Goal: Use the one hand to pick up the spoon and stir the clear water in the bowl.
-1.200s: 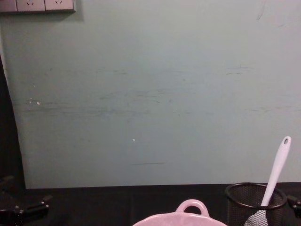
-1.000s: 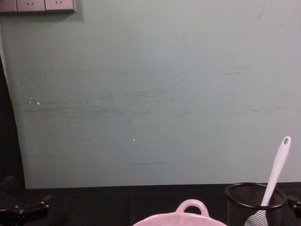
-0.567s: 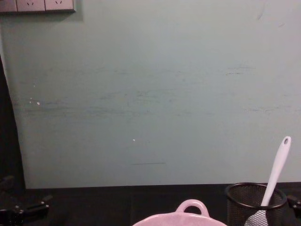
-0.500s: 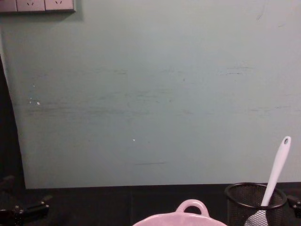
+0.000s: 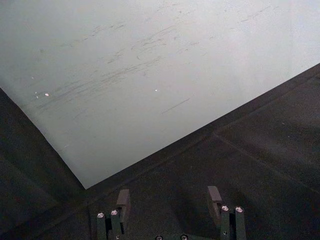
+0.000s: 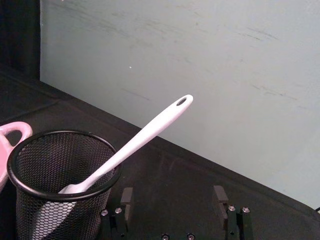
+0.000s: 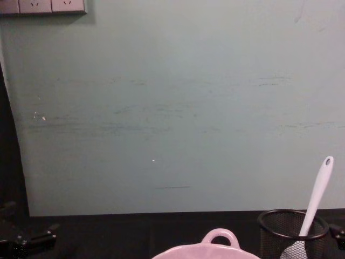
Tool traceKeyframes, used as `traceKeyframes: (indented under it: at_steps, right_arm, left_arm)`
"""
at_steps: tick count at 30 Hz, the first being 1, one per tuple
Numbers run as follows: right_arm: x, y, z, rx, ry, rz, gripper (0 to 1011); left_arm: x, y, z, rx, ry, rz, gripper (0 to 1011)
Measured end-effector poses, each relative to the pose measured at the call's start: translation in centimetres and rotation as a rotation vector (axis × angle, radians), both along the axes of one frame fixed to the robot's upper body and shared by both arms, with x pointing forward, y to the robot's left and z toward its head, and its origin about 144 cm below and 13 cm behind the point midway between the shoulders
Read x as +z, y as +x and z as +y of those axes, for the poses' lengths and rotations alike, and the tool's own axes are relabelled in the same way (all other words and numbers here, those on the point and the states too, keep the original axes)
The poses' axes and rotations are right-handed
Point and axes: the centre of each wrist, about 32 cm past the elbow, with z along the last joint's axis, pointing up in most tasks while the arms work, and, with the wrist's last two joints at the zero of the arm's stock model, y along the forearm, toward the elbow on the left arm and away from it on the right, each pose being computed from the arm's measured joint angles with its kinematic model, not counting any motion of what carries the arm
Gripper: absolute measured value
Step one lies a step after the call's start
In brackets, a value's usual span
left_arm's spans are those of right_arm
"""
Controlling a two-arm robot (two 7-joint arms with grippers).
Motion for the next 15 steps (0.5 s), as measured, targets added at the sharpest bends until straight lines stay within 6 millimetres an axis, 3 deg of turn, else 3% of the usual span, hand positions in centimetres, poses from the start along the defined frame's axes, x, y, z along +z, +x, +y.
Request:
traceKeyframes:
  at_steps: [7,15]
  right_arm:
    - [0.1,-0.1,0.0,0.0,0.002,-0.001,1002]
    - [0.7,-1.7,-0.7,-0.012,0.046,0.001,1003]
  left_arm:
    - [0.0,0.0,0.0,0.0,0.0,0.0,1005]
    - [0.0,0.0,0.0,0.0,0.0,0.0,1005]
